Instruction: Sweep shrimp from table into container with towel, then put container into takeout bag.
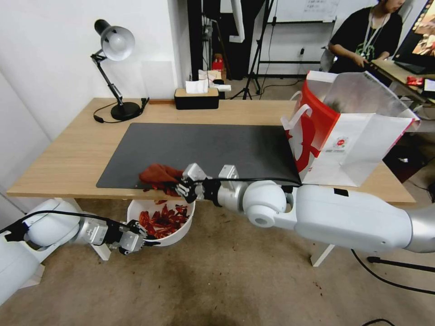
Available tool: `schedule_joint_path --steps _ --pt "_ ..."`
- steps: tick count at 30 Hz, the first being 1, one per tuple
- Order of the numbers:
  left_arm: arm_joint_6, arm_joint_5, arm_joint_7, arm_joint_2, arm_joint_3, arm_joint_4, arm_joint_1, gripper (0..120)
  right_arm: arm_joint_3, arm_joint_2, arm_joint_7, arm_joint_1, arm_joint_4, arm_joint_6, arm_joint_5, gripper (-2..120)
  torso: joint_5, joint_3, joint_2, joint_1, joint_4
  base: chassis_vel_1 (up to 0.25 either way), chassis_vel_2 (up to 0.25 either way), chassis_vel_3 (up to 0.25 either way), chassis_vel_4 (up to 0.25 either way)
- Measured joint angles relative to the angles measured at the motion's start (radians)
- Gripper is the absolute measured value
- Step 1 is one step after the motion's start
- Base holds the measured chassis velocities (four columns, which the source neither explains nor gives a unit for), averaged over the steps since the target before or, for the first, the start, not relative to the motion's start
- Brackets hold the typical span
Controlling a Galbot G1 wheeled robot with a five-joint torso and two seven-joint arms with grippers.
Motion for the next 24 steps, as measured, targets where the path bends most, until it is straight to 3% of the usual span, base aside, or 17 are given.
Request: schedule_joint_path --steps 14,24 --pt "0.004 0.005 -0.001 0.004 -0.001 -0.013 0.022 0 0.094 -0.065 -0.036 -0.029 -0.115 0.026 -0.044 4 0.0001 0.000 0.000 0.000 -0.0002 0.000 0.000 0.000 0.000" --pt "0.007 0.006 -0.002 0.006 -0.001 -0.018 0.030 0 0.118 -0.067 -0.052 -0.069 -0.235 0.058 -0.070 4 0.0002 0.000 0.000 0.000 0.0000 0.000 0.000 0.000 0.000"
